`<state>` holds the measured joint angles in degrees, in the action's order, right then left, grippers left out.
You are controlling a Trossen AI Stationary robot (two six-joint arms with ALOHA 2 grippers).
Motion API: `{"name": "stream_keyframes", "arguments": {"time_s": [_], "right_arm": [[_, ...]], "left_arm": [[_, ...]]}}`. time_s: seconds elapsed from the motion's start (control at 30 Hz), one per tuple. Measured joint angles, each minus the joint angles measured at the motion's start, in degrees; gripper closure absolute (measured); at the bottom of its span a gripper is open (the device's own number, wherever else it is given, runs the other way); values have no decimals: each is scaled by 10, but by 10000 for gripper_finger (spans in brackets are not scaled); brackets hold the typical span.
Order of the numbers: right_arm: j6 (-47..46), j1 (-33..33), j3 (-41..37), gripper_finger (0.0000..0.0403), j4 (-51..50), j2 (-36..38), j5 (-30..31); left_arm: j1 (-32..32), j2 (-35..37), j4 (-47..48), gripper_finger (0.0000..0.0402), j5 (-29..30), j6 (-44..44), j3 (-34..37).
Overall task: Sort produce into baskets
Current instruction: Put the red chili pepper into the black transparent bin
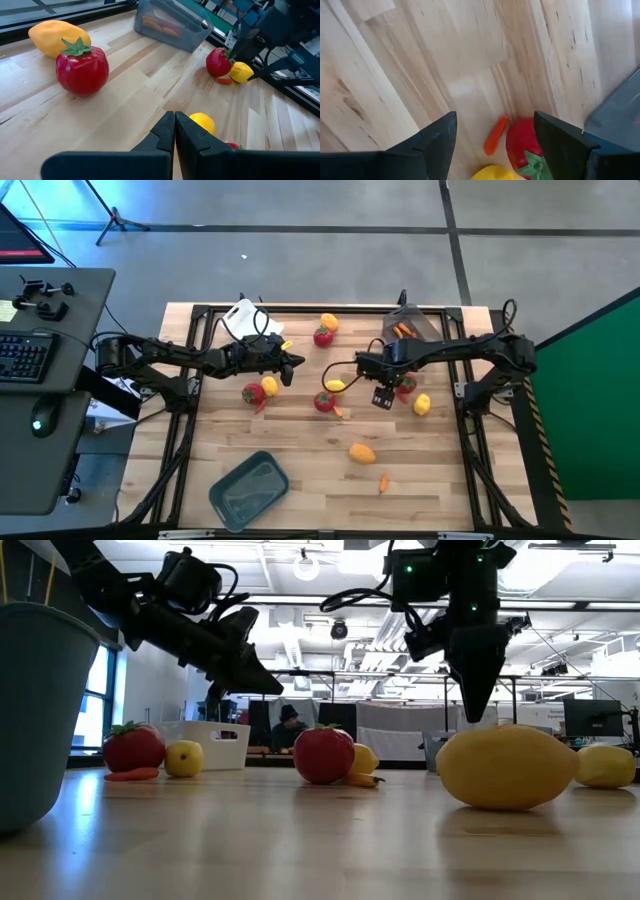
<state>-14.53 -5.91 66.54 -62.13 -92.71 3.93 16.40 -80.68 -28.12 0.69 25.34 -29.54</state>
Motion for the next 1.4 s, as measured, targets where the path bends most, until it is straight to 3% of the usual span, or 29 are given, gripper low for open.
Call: {"name": "stream_keyframes", "arguments": {"time_s": [0.3, 0.6, 0.77, 1.13, 1.4], "right_arm": [[16, 44, 0, 148, -5, -61, -2], [73, 8, 0, 148, 3, -115, 10], [90, -13, 0, 148, 5, -139, 56], [121, -32, -11, 151, -6, -170, 22], [122, -32, -15, 200, -55, -174, -13]], "left_arm": [[0, 0, 1, 402, 0, 0, 0], [0, 0, 1, 401, 0, 0, 0], [0, 0, 1, 402, 0, 0, 0], [0, 0, 2, 402, 0, 0, 0], [0, 0, 11, 402, 0, 0, 0]]}}
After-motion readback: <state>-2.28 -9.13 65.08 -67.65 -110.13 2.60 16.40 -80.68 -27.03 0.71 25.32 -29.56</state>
